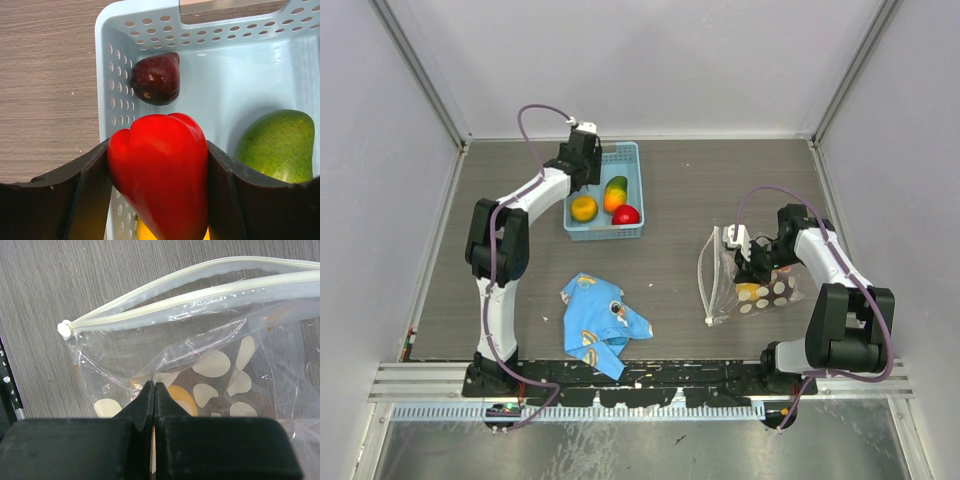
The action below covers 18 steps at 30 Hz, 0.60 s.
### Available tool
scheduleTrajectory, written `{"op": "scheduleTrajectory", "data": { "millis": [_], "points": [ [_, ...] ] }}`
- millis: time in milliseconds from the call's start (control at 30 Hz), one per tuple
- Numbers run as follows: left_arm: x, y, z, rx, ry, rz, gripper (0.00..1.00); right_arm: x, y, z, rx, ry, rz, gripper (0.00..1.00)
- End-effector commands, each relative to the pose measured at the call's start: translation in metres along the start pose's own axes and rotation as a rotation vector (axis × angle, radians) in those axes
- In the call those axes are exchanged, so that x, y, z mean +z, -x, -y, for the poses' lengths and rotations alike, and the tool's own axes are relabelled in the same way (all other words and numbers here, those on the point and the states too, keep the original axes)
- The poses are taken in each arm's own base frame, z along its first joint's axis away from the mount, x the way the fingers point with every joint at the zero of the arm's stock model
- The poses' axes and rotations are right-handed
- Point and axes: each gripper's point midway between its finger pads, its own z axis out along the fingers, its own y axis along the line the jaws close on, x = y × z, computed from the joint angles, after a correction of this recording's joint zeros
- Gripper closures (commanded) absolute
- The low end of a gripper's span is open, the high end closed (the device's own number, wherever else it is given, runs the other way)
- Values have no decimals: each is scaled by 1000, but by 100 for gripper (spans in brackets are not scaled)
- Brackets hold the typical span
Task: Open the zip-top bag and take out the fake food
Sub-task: Place the fake fruit in the bin.
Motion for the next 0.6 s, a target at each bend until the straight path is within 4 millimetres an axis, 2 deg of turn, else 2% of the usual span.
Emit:
{"op": "scheduleTrajectory", "data": {
  "millis": [0,167,200,400,567],
  "points": [
    [0,22,-11,40,56,36,47,-3,6,6,-10,-14,9,99],
    [1,26,-12,39,67,37,6,-2,5,5,-8,-12,8,99],
    [0,28,-12,37,66,43,3,-3,5,6,-8,-12,8,99],
    [-9,40,-14,23,63,71,2,-2,5,6,-8,-11,8,98],
    [-26,55,-15,5,43,106,2,-2,5,5,-5,-9,8,98]
  ]
}}
